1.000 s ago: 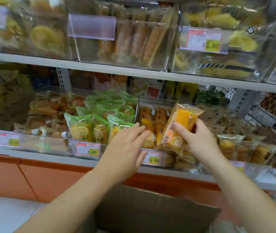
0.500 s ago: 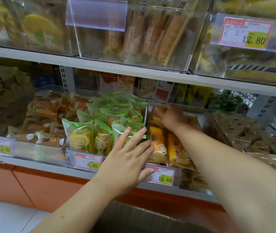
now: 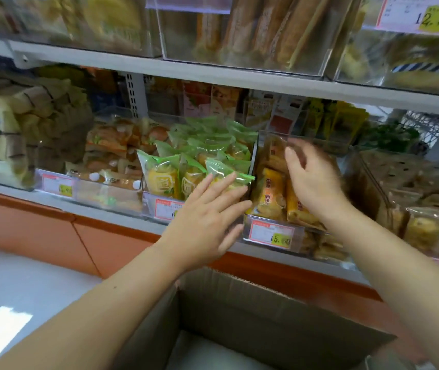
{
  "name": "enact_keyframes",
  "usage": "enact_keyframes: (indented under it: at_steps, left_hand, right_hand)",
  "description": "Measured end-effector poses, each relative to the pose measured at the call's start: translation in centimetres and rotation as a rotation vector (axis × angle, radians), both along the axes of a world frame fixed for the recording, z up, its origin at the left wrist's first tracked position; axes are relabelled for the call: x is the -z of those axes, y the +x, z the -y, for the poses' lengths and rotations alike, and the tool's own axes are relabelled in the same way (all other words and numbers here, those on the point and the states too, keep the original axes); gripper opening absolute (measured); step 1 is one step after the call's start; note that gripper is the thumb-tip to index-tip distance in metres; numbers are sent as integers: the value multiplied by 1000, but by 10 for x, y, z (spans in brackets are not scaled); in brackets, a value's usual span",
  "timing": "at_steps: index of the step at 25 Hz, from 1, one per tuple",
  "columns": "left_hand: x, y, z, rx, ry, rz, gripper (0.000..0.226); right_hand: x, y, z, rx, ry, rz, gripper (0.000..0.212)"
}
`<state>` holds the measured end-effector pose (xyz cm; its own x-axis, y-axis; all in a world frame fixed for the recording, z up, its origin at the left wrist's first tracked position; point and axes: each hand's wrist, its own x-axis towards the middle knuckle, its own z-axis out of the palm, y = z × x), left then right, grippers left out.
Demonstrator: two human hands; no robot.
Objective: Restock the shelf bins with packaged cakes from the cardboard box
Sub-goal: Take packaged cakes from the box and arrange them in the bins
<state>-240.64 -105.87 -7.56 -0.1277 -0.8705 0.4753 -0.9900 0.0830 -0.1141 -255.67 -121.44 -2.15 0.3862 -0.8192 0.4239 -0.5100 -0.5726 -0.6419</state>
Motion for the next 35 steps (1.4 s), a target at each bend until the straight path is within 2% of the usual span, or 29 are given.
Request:
enact_keyframes:
  at_steps: [3, 5, 9, 13, 15, 19, 23, 25, 28, 32, 35]
  left_hand:
    - [8, 0, -39, -3, 34, -62, 43]
    - [17, 1, -62, -22, 107, -95, 43]
    - [40, 6, -100, -134, 341, -251, 50]
    - [53, -5, -114, -156, 486, -283, 53]
    - [45, -14, -106, -120, 419, -300, 53]
    - [11, -51, -65, 0, 221, -352, 54]
    - [-20, -102, -6, 123, 90, -270, 53]
    - [-31, -130, 28, 174, 79, -258, 55]
    - [-42, -175, 78, 230, 86, -227, 57]
    - [-43, -217, 143, 241, 179, -179, 60]
    - [-39, -228, 177, 175, 234, -121, 76]
  right_hand:
    - [27, -26, -60, -107, -90, 117, 29]
    - [51, -32, -89, -165, -101, 128, 25]
    - [93, -32, -128, -240, -30, -85, 25]
    - [119, -40, -145, -263, -19, -250, 31]
    - [113, -51, -142, -222, -36, -230, 31]
    - [76, -88, -113, -56, -221, -144, 29]
    - [37, -147, -68, 161, -356, -100, 36]
    - [25, -175, -44, 292, -318, -184, 40]
    - [17, -211, -11, 442, -110, -430, 43]
    - [20, -239, 27, 427, -5, -681, 62]
    - [25, -237, 47, 426, -50, -818, 67]
